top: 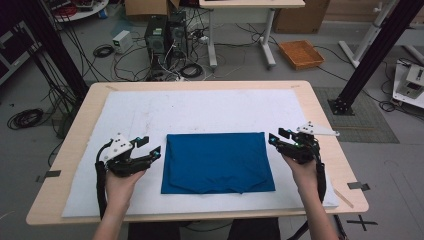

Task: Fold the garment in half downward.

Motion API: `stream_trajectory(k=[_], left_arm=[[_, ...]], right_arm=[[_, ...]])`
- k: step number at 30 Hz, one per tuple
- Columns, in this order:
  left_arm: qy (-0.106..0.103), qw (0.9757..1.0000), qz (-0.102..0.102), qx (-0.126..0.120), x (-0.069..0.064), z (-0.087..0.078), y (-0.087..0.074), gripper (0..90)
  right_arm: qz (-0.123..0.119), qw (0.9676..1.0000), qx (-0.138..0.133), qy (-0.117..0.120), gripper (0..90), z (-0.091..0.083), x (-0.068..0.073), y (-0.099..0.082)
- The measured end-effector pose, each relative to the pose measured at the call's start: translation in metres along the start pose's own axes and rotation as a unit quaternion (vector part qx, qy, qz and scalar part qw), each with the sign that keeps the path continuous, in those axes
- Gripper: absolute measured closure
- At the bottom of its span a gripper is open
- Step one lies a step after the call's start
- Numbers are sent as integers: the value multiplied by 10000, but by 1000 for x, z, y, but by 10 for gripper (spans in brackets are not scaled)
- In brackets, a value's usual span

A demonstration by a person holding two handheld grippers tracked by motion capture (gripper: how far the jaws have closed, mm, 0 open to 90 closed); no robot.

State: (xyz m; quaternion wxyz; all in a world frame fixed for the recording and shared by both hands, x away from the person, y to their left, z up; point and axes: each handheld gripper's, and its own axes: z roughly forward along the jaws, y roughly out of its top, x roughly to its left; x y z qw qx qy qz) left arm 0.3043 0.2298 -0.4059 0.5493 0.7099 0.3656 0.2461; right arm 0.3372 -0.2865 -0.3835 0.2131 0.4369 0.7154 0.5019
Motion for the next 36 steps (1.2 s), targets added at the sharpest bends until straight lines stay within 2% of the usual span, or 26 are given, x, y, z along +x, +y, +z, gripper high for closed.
stream_trajectory(k=[3, 5, 7, 10, 12, 14, 17, 28, 36], left_arm=[[-76, 9999, -95, 68, 0, -2, 4, 406], [-100, 9999, 20, -1, -3, -1, 4, 405], [-190, 9998, 52, -78, -5, 0, 4, 394], [-331, 9994, 88, 106, -9, 2, 6, 364], [-346, 9993, 36, 150, -10, 1, 7, 362], [-394, 9991, -66, 113, -8, 0, 9, 322], [-469, 9988, -139, 77, -6, -3, 10, 321], [-337, 9993, -148, 109, -5, -4, 10, 300], [-347, 9991, -188, 161, -4, -2, 10, 300]], right_arm=[[102, 9999, -52, 1, 502, -5, -4, -1], [126, 9999, -28, 21, 501, -6, -5, -2], [142, 9999, -6, 41, 500, -5, -6, -3], [126, 9999, 14, 51, 502, -5, -6, -3], [118, 9999, 12, 53, 504, -4, -6, -2], [120, 9999, 10, 57, 503, -4, -5, -2], [70, 10000, 19, 68, 501, -3, -3, -2], [94, 9999, 30, 90, 488, -1, -2, -2], [102, 9999, 26, 65, 480, -2, -3, -3]])
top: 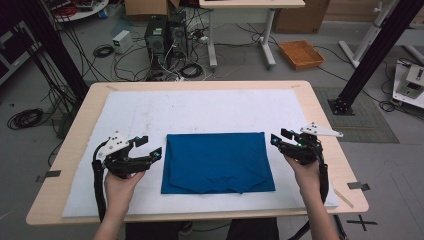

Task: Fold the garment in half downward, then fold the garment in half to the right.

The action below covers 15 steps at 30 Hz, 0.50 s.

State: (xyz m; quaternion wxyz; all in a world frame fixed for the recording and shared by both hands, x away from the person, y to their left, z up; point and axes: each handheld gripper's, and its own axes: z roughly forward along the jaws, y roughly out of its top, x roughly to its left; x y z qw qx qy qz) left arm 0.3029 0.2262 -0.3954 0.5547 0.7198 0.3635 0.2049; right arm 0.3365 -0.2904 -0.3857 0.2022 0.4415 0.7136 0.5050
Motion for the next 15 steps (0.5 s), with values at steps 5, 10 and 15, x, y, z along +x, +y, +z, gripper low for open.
stream_trajectory(k=[5, 10, 15], left_arm=[[-44, 9999, -106, 104, 1, 1, 0, 300], [-30, 9999, -122, 112, 0, 4, -1, 300], [-58, 9997, -212, 74, 0, 5, -5, 352]], right_arm=[[15, 10000, -13, -16, 478, -2, -1, 1], [67, 10000, -32, -29, 475, -3, -3, 1], [102, 9999, -48, -36, 474, -3, -5, 0]])
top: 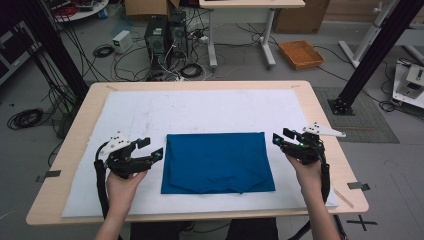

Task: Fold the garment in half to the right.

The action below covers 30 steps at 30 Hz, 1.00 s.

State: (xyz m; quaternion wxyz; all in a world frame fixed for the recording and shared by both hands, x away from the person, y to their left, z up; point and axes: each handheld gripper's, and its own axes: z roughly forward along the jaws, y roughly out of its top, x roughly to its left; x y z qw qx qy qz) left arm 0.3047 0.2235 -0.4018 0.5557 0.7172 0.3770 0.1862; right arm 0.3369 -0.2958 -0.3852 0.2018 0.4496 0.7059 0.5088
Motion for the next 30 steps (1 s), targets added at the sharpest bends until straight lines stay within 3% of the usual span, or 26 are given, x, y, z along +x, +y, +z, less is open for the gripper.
stream_trajectory(k=[4, 10, 14, 18, 21, 24, 30], left_arm=[[93, 9997, 119, 174, -2, 3, 0, 354], [207, 9986, -177, 444, -6, 2, -2, 353], [394, 9955, -423, 756, -12, -3, -12, 353], [438, 9900, -913, 981, -19, -7, -24, 366], [348, 9856, -1214, 1123, -25, -9, -33, 404], [277, 9793, -1563, 1259, -28, -8, -43, 424], [188, 9692, -1952, 1490, -26, 2, -52, 462]], right_arm=[[2, 10000, 5, -7, 474, 0, 0, 0], [-88, 9999, -17, -78, 459, -3, 1, 2], [-193, 9996, -60, -175, 456, -8, 1, 4], [-183, 9996, -121, -187, 454, -11, 1, 6], [-191, 9995, -133, -194, 454, -12, 1, 7], [-198, 9995, -141, -203, 454, -12, 0, 6], [-221, 9994, -132, -222, 453, -12, 0, 6]])
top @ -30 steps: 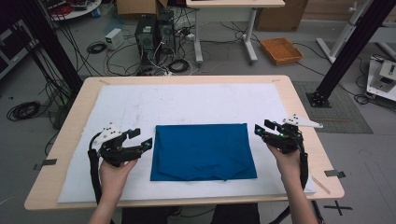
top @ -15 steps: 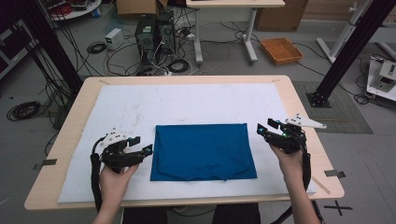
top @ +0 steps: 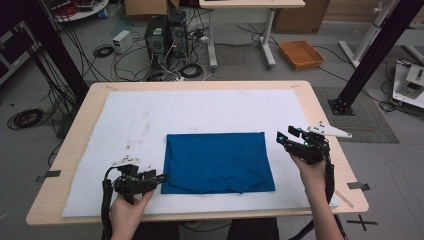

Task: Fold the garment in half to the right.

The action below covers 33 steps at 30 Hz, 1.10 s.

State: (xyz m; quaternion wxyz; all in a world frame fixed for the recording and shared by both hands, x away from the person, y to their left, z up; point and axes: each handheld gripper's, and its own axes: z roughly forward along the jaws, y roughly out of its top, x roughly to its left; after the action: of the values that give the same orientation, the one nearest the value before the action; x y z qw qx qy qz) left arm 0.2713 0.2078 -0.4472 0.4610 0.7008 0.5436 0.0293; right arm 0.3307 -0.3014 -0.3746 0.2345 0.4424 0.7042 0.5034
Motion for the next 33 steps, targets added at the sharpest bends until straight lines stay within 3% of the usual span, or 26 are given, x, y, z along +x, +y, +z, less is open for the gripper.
stream_trajectory(k=[7, 13, 23, 33], left_arm=[[-50, 9996, -264, 19, -4, 9, -1, 508], [37, 9998, -165, 42, -13, 16, -1, 527], [396, 9992, 43, -3, -21, 20, -3, 701], [427, 9991, 78, -29, -22, 21, -5, 754]], right_arm=[[-159, 9998, -9, -84, 453, -1, 5, 2], [-206, 9998, 17, -28, 453, 2, 9, 2], [-202, 9997, 15, 101, 453, 9, 15, 2], [-398, 9981, 192, 419, 451, 43, 49, 10]])
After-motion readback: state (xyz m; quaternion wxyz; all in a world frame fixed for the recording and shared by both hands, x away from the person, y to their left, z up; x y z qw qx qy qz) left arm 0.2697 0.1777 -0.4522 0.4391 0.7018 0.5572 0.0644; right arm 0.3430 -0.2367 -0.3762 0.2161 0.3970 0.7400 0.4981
